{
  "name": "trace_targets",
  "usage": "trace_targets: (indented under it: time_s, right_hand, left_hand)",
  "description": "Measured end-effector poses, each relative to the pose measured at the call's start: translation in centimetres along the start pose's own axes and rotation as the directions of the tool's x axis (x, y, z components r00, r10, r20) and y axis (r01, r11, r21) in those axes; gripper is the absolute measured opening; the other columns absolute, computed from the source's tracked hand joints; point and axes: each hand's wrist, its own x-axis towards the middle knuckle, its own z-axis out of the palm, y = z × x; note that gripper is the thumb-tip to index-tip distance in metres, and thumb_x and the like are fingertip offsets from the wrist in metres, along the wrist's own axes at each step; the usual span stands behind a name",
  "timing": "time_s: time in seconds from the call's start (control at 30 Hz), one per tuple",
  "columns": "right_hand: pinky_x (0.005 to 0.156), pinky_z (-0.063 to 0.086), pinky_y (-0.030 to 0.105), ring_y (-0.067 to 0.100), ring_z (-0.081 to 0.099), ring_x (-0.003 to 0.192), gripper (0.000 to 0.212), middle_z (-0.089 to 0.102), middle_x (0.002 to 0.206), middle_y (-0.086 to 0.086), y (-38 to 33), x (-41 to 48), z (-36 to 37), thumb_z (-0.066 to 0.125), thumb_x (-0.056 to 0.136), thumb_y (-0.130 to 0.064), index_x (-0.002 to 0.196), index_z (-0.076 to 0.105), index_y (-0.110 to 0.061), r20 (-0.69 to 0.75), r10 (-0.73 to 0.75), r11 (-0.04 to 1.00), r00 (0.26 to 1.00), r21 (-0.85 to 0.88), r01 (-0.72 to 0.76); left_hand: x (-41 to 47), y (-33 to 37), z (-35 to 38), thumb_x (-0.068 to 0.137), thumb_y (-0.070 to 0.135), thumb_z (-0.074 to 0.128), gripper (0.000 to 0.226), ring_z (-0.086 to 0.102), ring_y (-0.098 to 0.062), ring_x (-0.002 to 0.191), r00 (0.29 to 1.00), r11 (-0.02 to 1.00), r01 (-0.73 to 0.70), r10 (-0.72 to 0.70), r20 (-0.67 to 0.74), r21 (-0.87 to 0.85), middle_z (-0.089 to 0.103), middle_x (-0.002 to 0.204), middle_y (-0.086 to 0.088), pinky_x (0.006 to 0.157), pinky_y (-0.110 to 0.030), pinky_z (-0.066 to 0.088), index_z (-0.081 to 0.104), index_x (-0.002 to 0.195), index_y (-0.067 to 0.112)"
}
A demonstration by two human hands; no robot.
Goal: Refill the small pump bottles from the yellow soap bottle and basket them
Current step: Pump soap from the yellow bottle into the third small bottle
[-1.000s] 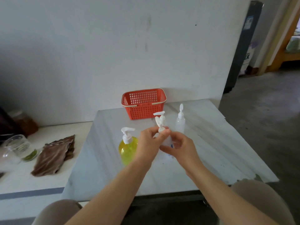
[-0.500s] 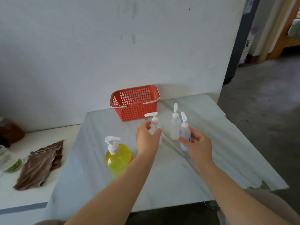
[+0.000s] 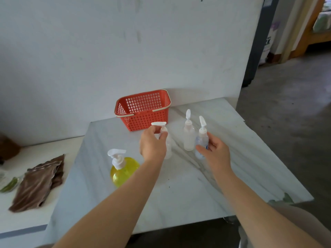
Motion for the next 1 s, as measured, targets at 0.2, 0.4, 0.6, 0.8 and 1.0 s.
trace_targets:
  time_s: [0.2, 0.4, 0.6, 0.8, 1.0]
  right_hand:
    - [0.087, 0.045, 0.025, 0.014, 0.056, 0.106, 0.057, 0.057, 0.12, -0.002, -0.1, -1.3, -0.6, 0.077, 0.073, -0.008, 0.124, 0.053, -0.018, -0.128, 0.126, 0.991, 0.984, 0.059, -0.12]
    - [0.067, 0.044, 0.014, 0.009, 0.059, 0.08, 0.021, 0.062, 0.087, -0.009, -2.0, -6.9, 0.3, 0.074, 0.079, -0.015, 0.094, 0.061, -0.023, 0.096, -0.055, 0.989, 0.994, -0.132, 0.068]
    - [0.09, 0.041, 0.015, -0.002, 0.05, 0.109, 0.066, 0.051, 0.119, -0.022, -2.1, -8.9, 2.4, 0.078, 0.075, -0.039, 0.131, 0.043, -0.038, 0.337, -0.161, 0.935, 0.928, -0.249, 0.252]
    - [0.099, 0.049, 0.034, -0.001, 0.058, 0.107, 0.037, 0.063, 0.115, -0.013, -2.8, -8.0, 3.4, 0.063, 0.09, -0.029, 0.126, 0.053, -0.027, 0.466, -0.162, 0.959, 0.87, -0.133, 0.25]
    - [0.11, 0.038, 0.042, 0.003, 0.05, 0.126, 0.045, 0.057, 0.132, -0.013, -3.1, -5.9, 3.6, 0.062, 0.091, -0.022, 0.133, 0.049, -0.027, 0.619, -0.049, 0.998, 0.784, 0.011, 0.054]
  left_hand:
    - [-1.8, 0.3, -2.0, 0.089, 0.028, 0.058, 0.014, 0.056, -0.018, 0.104, 0.993, 0.993, -0.116, 0.116, -0.001, 0.03, 0.062, 0.105, 0.006, 0.094, -0.046, 0.045, 0.061, 0.102, 0.022]
    - [-4.7, 0.9, -3.8, 0.09, 0.021, 0.06, 0.016, 0.057, -0.011, 0.099, 0.986, 0.989, -0.11, 0.121, 0.112, -0.101, 0.065, 0.102, 0.004, 0.086, -0.028, 0.043, 0.063, 0.104, 0.015]
    - [-7.9, 1.7, -4.9, 0.088, 0.015, 0.062, 0.016, 0.057, -0.001, 0.094, 0.981, 0.968, -0.094, 0.129, 0.141, -0.234, 0.064, 0.095, 0.011, 0.079, -0.014, 0.042, 0.06, 0.104, 0.019]
    - [-7.7, 1.2, -5.2, 0.087, 0.022, 0.063, 0.018, 0.057, -0.003, 0.098, 0.975, 0.968, -0.189, 0.204, 0.083, -0.164, 0.064, 0.1, 0.008, 0.084, -0.024, 0.047, 0.061, 0.105, 0.025]
    - [-6.8, 0.9, -5.5, 0.088, 0.035, 0.045, 0.04, 0.052, -0.009, 0.114, 0.934, 0.941, -0.298, 0.322, 0.156, -0.159, 0.055, 0.114, 0.01, 0.102, -0.039, 0.043, 0.06, 0.123, 0.023]
